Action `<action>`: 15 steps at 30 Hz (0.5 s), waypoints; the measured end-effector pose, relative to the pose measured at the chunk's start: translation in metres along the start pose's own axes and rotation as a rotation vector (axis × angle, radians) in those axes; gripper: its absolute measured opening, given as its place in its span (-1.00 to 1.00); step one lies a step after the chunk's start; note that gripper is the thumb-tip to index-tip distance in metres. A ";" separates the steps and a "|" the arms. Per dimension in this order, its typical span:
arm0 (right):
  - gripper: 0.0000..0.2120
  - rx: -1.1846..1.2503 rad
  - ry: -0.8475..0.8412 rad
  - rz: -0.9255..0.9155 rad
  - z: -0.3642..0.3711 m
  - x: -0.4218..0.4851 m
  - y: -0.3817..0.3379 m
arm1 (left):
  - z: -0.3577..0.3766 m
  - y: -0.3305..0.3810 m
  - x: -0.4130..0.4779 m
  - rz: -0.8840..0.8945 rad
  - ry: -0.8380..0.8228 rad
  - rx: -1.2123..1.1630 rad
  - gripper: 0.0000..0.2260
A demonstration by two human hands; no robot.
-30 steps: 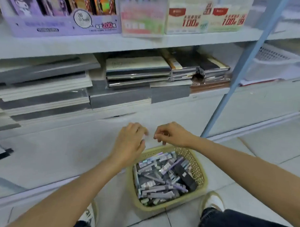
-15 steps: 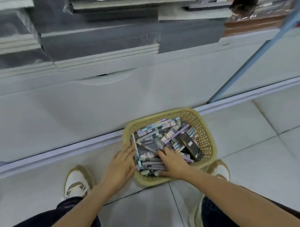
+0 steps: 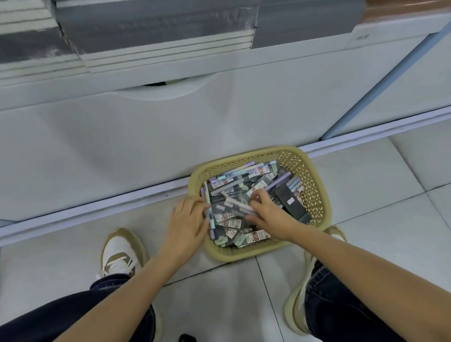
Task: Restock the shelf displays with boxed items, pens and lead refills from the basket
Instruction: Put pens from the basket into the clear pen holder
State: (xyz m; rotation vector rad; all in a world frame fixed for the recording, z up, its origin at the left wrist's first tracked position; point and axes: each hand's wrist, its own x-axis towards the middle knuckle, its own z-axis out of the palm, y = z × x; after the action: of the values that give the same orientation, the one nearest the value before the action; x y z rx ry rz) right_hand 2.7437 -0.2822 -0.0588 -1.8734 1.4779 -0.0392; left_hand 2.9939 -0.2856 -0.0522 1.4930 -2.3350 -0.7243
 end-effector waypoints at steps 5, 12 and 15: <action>-0.76 0.425 0.050 0.042 -0.017 -0.001 -0.030 | -0.007 0.041 0.016 -0.360 -0.164 -0.619 -0.89; -0.77 0.703 -0.014 -0.057 -0.020 0.004 -0.086 | -0.016 0.083 0.034 -0.680 0.092 -1.227 -0.74; -0.79 0.682 -0.103 -0.076 -0.039 0.003 -0.088 | -0.030 0.077 0.038 -0.677 0.154 -1.311 -0.67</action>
State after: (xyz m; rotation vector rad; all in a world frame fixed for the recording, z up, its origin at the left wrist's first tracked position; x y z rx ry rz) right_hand 2.7997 -0.2994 0.0175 -1.3465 1.1282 -0.4217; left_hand 2.9328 -0.3018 0.0140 1.4357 -0.7040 -1.7108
